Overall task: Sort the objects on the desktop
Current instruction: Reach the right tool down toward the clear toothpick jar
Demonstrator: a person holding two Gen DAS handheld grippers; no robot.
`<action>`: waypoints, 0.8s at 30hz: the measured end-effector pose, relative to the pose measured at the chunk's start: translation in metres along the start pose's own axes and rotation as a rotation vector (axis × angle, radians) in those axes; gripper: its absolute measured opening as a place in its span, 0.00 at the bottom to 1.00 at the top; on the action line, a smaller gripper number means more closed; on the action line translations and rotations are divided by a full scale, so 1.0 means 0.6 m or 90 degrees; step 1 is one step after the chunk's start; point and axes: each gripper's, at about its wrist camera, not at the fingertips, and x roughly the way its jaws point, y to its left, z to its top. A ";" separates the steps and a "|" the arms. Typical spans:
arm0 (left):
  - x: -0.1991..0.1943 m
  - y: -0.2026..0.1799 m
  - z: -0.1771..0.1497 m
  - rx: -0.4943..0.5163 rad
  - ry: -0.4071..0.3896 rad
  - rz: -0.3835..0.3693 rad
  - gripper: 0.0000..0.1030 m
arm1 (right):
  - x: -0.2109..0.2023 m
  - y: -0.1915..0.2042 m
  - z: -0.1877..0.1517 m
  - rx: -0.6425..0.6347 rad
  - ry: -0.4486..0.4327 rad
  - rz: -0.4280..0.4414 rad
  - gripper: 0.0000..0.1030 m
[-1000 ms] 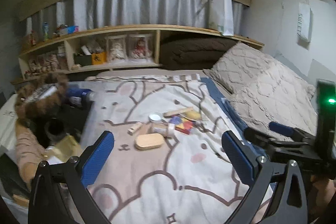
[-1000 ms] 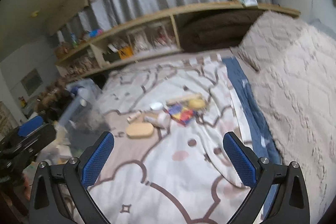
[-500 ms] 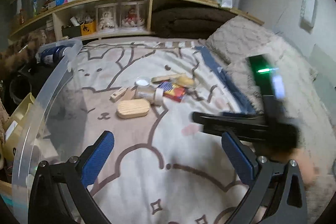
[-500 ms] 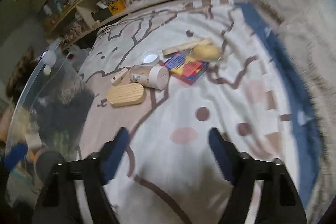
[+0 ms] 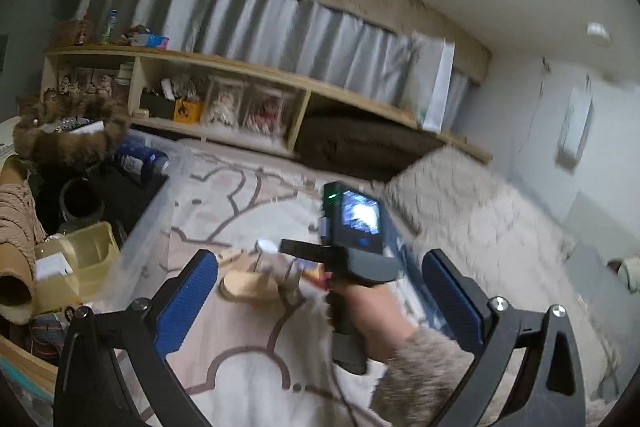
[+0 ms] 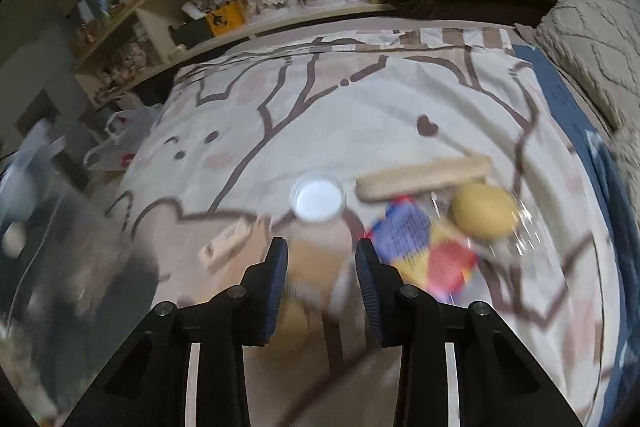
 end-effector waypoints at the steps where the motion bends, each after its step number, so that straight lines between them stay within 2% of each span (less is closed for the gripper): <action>1: -0.002 0.004 0.004 -0.006 -0.010 -0.002 1.00 | 0.014 0.004 0.011 -0.004 0.007 -0.014 0.35; 4: -0.004 0.014 0.010 -0.018 -0.026 -0.009 1.00 | 0.056 0.007 0.037 -0.012 0.044 -0.049 0.35; 8: 0.004 0.026 0.011 -0.033 -0.018 -0.008 1.00 | 0.109 -0.007 0.034 0.000 0.139 -0.054 0.35; 12: 0.013 0.032 0.006 -0.049 0.004 -0.007 1.00 | 0.113 -0.012 0.000 0.012 0.191 0.050 0.35; 14: 0.017 0.030 0.003 -0.050 0.013 -0.006 1.00 | 0.102 0.006 -0.021 -0.031 0.204 0.085 0.35; 18: 0.024 0.021 -0.001 -0.048 0.036 -0.004 1.00 | 0.069 0.040 -0.056 -0.109 0.211 0.104 0.35; 21: 0.025 0.018 -0.004 -0.049 0.050 -0.008 1.00 | 0.038 0.080 -0.104 -0.226 0.205 0.054 0.37; 24: 0.026 0.013 -0.009 -0.039 0.065 -0.010 1.00 | -0.002 0.100 -0.153 -0.304 0.189 0.008 0.48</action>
